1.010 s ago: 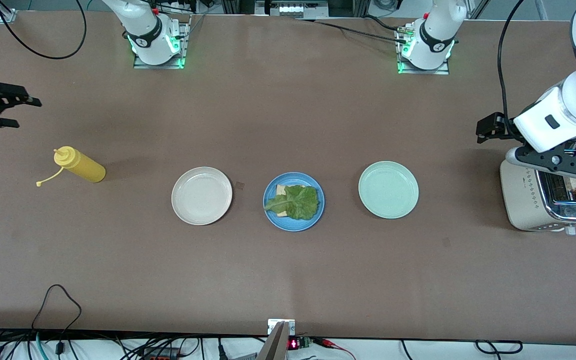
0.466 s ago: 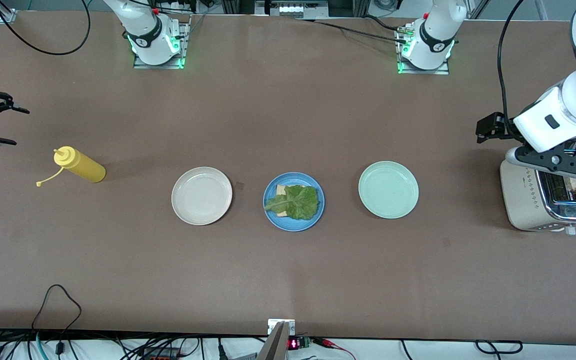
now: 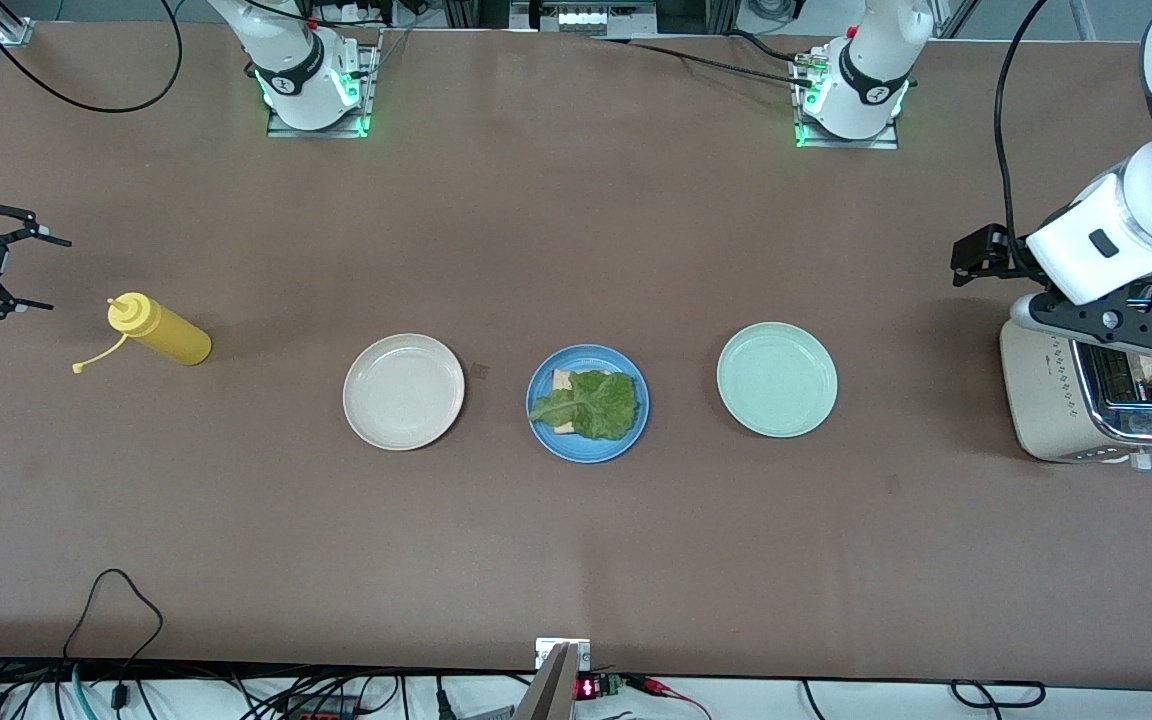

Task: Make sandwich in blue plate with both arms
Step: 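Move the right gripper to the yellow mustard bottle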

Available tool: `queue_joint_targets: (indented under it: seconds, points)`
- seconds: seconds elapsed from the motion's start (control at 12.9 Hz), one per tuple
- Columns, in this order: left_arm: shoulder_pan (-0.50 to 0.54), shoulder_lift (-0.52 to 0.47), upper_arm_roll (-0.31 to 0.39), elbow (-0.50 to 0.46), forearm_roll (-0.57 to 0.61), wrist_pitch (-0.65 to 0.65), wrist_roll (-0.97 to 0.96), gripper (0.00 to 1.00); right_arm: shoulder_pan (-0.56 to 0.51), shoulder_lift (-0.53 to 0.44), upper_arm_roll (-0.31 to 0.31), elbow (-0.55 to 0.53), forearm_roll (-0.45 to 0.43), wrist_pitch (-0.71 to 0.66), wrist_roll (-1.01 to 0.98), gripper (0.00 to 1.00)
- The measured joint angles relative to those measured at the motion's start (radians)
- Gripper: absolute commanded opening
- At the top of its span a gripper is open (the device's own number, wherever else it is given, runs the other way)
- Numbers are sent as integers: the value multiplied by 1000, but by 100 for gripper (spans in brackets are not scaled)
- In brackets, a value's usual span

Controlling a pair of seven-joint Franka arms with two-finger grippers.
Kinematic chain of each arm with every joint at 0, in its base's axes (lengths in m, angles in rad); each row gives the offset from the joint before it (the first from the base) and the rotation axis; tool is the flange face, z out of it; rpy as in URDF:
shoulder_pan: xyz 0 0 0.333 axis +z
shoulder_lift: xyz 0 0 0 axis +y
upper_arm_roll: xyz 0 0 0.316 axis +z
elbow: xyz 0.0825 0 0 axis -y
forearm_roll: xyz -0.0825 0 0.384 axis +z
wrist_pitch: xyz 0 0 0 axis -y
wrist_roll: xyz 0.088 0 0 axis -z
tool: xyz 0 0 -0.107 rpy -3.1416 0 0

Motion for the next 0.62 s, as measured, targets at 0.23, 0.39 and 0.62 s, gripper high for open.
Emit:
queue_joint_targets:
  seconds: [0.23,0.39,0.62]
  points:
    - [-1,0,-1,0,0,0,0,100,-37,89,1,-1,89,0,-141,100]
    - [-1,0,-2,0,0,0,0,100,-65,161,3,-1,140,1,-208,100]
    - [-3,0,-2,0,-1,-2,0,100,-146,265,57,27,177,2,-281,100]
